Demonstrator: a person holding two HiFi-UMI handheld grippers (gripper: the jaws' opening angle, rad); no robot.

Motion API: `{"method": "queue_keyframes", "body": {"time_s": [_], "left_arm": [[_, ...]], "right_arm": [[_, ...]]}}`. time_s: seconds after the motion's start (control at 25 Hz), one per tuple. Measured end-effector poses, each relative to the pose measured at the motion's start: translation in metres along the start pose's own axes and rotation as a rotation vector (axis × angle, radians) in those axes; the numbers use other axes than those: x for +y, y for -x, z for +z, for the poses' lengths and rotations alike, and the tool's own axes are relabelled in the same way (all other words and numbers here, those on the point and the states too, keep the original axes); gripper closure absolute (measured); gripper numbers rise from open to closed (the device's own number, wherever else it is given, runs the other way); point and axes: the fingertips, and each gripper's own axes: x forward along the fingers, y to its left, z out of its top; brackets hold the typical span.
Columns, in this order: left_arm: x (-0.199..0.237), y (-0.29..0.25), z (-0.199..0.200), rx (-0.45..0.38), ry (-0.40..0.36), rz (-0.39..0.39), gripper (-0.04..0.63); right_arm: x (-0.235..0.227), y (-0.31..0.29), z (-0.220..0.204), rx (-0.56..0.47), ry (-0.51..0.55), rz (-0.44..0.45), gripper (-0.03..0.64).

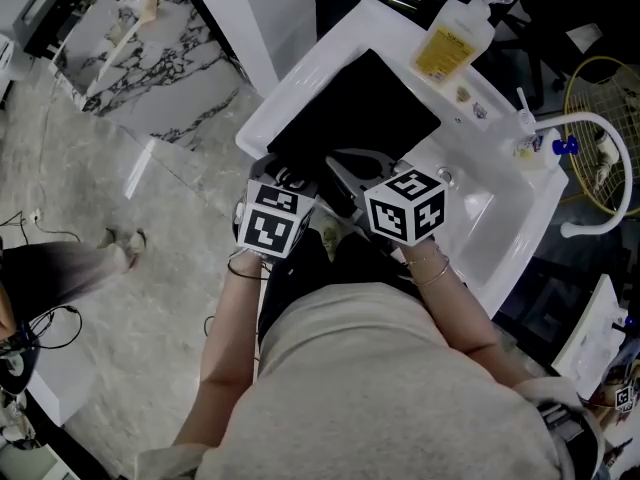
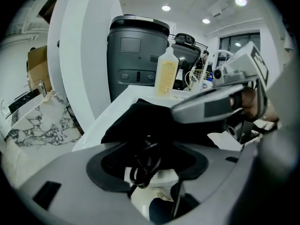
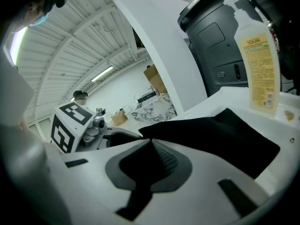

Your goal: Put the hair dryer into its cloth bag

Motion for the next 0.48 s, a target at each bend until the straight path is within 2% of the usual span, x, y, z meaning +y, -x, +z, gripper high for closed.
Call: {"method": "queue_keyframes", "body": {"time_s": [0.32, 0.48], "left_arm": [[0.003, 0.021, -0.011, -0.044, 0.045, 0.049, 0.351], [0.009, 0.031, -0.026, -0.022, 0.047, 0.084, 0.351]], "right_arm": [[-0.001, 0.002, 0.000, -0.009, 0.000, -0.009, 0.609], [0.001, 0.002, 0.001, -0.011, -0.003, -0.017, 0.609]]}}
